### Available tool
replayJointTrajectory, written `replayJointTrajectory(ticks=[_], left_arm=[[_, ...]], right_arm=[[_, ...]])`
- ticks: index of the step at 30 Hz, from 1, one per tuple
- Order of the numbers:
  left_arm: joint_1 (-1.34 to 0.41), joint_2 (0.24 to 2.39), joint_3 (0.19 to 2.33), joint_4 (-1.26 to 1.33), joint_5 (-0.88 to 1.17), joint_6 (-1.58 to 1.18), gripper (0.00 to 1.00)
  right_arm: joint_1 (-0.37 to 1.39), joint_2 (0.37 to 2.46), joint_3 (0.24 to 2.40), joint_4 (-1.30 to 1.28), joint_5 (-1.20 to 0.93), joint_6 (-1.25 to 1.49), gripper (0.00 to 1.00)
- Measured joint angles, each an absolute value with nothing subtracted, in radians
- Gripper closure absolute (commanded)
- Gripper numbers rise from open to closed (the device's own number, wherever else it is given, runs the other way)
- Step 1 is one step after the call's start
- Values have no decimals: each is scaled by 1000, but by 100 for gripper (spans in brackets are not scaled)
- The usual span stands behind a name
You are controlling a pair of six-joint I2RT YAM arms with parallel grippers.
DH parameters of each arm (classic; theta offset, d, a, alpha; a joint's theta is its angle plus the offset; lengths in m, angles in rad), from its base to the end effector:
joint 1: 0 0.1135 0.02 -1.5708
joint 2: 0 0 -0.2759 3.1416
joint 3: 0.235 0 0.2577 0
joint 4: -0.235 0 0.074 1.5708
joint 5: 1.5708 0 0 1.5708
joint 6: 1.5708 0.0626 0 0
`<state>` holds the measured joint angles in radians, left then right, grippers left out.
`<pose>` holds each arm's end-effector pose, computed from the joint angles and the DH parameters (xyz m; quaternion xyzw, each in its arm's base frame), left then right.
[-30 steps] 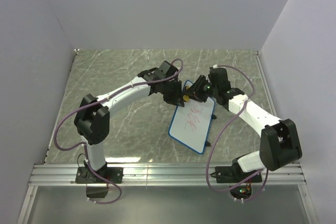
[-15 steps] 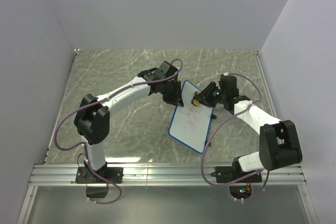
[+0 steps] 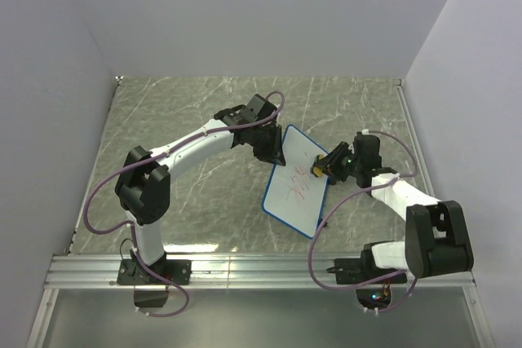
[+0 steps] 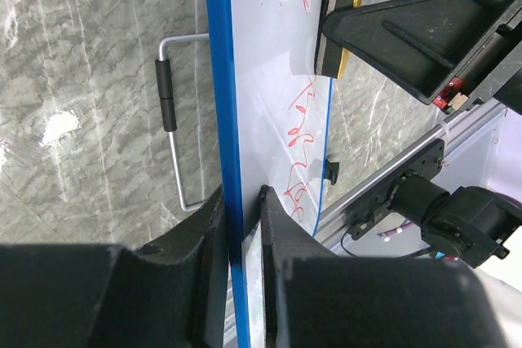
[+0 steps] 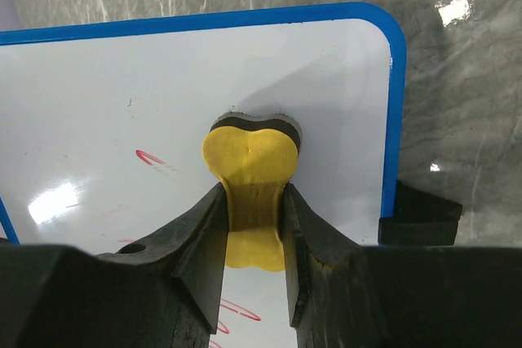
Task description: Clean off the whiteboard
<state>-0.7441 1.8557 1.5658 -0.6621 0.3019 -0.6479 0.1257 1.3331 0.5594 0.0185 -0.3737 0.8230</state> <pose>0.3055 -0.3066 0.2552 0.0910 0.9384 -0.3029 0.1392 0.2675 0.0568 0.1588 0.2389 0.8729 0.3297 0.2688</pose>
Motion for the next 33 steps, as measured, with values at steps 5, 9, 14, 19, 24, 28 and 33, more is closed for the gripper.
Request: replayJointTrajectory(ticks=[5,9,14,19,24,28,33], left_arm=[[-744,1856,1566,-661,303,-648,100],[-745,1856,1566,-659,308,-647,100],[-746,1856,1567,-658,308,-647,100],[-749,1861,1580,-673,298,-647,100],[-748,1870,1595,-693,293,-647,100],[-748,1873,1601,-701,291,-649,100],[-748,1873,1601,-702,291,-649,100]], right_arm=[[126,1313,555,28,-372,821,100],[127,1315,586,-22,-371,822,100],[160,1372,723,-166,-381,825,100],[221,1489,929,-231,-394,826,100],[233,1556,1010,-221,-407,840,100],[232,1555,995,-201,-410,844,100],[209,1478,862,-138,-408,830,100]])
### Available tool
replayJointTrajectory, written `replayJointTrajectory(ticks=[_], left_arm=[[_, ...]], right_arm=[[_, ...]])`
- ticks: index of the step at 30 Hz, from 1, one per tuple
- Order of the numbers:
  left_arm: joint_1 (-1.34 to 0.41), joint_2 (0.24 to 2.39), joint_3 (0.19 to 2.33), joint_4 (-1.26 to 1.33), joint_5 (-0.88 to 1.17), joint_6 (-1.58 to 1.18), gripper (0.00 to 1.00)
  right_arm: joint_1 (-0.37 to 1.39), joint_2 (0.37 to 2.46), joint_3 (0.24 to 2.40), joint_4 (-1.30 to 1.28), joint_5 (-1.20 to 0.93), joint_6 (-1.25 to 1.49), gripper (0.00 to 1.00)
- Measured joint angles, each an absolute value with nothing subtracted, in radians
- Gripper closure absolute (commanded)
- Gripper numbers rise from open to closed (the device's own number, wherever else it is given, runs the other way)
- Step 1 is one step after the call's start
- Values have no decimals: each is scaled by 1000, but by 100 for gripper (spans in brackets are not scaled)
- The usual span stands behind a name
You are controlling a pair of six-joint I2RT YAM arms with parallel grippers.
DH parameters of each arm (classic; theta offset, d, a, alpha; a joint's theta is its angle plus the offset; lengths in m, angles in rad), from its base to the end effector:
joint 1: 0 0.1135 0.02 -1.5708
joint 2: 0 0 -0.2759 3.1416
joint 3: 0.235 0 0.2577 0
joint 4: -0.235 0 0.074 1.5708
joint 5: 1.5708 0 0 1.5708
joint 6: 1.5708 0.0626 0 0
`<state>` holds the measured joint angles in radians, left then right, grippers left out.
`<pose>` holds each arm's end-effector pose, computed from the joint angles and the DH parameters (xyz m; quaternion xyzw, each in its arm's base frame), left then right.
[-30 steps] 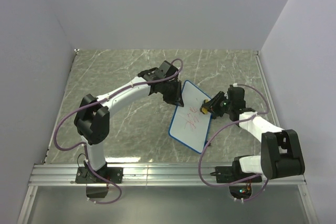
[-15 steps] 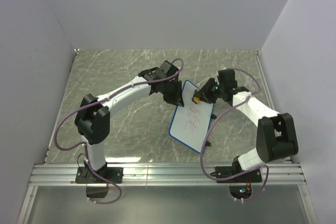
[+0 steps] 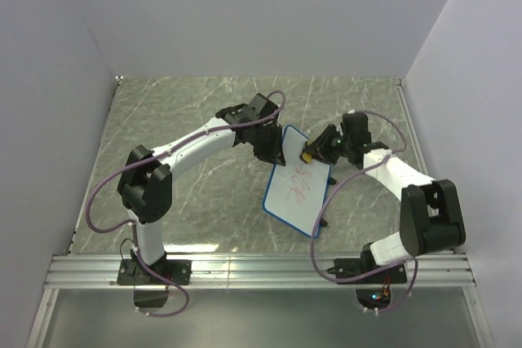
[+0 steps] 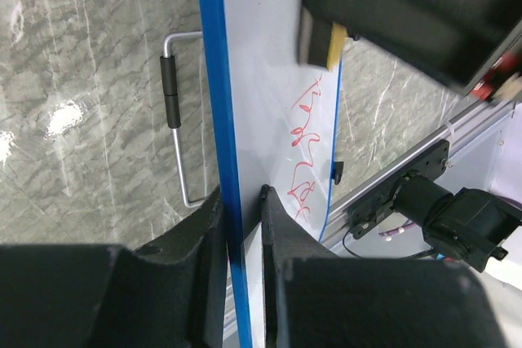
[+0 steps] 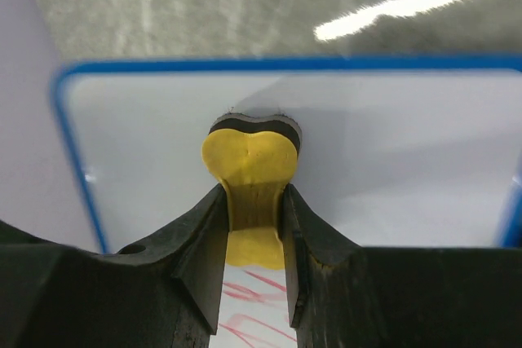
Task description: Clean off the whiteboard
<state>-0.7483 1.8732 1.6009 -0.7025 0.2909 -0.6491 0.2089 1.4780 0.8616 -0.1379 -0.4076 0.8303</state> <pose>0.3065 -0.3091 0.2564 0.0894 0.9426 -0.2929 0.1333 0.3171 0.0926 0.2023 0.1983 0.8804 0.3543 0.2452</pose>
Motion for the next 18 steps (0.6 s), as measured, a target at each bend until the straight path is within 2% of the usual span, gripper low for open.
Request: replayJointTrajectory(ticks=[8,18], left_arm=[[-750,1873,1601,-700,295,-645,100],[-755,1881,1623,-717,294,-631,100]], right_arm=[[172,1309,641,-143,-377,796,100],[213,1252,625,-166,-363,780,100]])
